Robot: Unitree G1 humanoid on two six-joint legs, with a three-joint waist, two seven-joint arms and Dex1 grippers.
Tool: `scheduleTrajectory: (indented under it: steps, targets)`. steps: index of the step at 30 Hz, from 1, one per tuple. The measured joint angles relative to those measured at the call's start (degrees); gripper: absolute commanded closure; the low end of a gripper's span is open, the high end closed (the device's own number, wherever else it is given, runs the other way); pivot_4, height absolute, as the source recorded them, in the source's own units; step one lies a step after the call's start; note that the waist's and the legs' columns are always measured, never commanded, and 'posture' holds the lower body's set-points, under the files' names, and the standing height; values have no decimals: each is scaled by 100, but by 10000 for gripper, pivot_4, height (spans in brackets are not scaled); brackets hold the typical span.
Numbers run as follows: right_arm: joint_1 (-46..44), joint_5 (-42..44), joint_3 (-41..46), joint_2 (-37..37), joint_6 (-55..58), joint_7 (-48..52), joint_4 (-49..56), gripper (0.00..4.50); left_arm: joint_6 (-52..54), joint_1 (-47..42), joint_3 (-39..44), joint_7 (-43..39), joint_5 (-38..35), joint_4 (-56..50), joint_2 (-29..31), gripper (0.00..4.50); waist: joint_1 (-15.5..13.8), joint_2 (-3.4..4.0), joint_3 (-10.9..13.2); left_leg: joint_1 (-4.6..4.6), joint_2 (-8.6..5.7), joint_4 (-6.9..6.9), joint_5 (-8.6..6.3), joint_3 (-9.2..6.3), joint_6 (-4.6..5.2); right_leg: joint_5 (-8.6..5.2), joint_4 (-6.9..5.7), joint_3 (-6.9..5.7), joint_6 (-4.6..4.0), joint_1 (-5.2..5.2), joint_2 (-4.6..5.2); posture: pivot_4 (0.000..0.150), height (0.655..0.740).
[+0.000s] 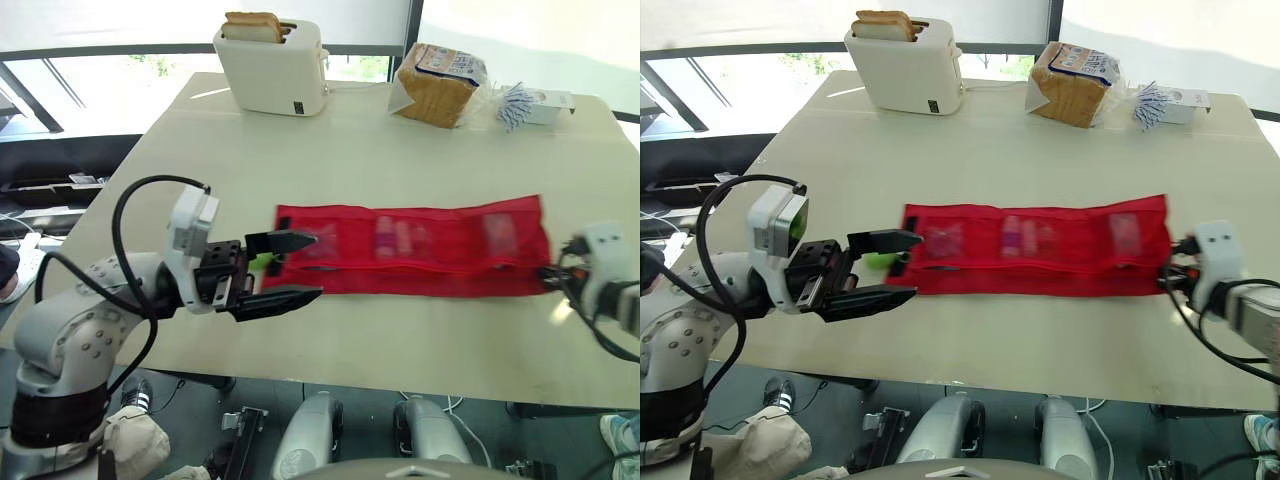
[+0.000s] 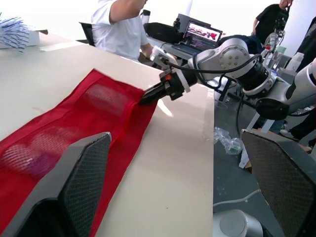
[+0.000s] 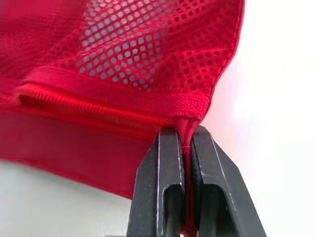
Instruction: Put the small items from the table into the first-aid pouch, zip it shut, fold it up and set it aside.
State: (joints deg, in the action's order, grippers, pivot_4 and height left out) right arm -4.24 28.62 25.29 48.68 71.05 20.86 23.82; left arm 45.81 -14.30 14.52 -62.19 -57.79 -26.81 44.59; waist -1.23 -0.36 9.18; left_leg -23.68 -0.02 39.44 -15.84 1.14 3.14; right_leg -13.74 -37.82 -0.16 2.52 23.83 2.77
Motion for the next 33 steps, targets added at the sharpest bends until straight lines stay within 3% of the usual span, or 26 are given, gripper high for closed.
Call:
scheduleTrajectory:
  steps: [6,7,10,12,16,17,20,21,24,27,33]
  targets:
    - [519,-932,222,813,-622,-26,-1099,44178,-9,-230,-391,6,-29,115,-182,0,84,-3,-1,13,7,-5,0,15,0,-1,-2,13,0,-3,-12,1500,7400]
    - [576,-1000,222,828,-722,48,-1247,41641,-24,-206,-382,-10,-29,122,-178,0,99,-3,-1,14,11,-6,0,14,0,-1,-2,14,-1,-3,-17,1500,7400]
    - [829,-1017,325,811,-913,285,-1193,31151,-67,-99,-369,-31,-28,128,-155,0,132,0,-1,15,14,-8,-2,11,4,-1,-4,21,0,-3,-19,1500,7400]
    - [1139,-996,680,687,-1011,473,-785,19531,-104,-47,-332,-22,10,167,-123,0,128,2,-1,15,15,-8,-10,9,16,-1,-3,22,1,-3,-20,1500,7400]
    - [1823,-971,1628,512,-1490,1030,82,1321,-196,-121,-418,109,321,612,-188,0,65,8,-4,17,13,-7,-11,10,18,-2,0,11,3,-6,-21,1500,7400]
    - [2204,-783,2299,310,-1727,1506,505,1321,-194,-317,-602,323,566,865,-254,0,17,9,-3,13,10,-7,-11,4,19,-2,2,6,4,-6,-20,1500,7400]
    - [2552,-361,3131,122,-2138,2332,1143,1321,-4,-653,-861,694,904,1390,-335,0,14,3,-4,18,11,-6,-12,-3,20,-2,11,-2,6,-21,-22,1500,7400]
    - [2664,22,3648,-33,-2521,2907,1498,1321,319,-1122,-1010,1063,1032,1948,-555,0,15,-6,-1,19,11,-3,-12,-7,20,-2,14,-5,7,-27,-21,1500,7400]
    - [2498,857,4022,-33,-2604,3279,1953,1321,526,-1649,-1287,1303,1350,2687,-716,0,66,-26,1,29,13,-4,-12,-2,20,-2,9,0,6,-29,-22,1500,7400]
    - [2100,1741,3793,177,-2515,3237,2279,1321,621,-2369,-1718,1404,1850,3715,-1121,0,72,-33,3,31,12,-4,-11,0,19,-2,2,0,4,-28,-21,1500,7400]
    - [1571,2143,2398,330,-2478,2617,2428,1321,265,-2930,-2577,562,2489,4573,-1547,0,48,-36,6,21,9,-4,3,0,-6,-2,4,0,2,-22,-17,1500,7400]
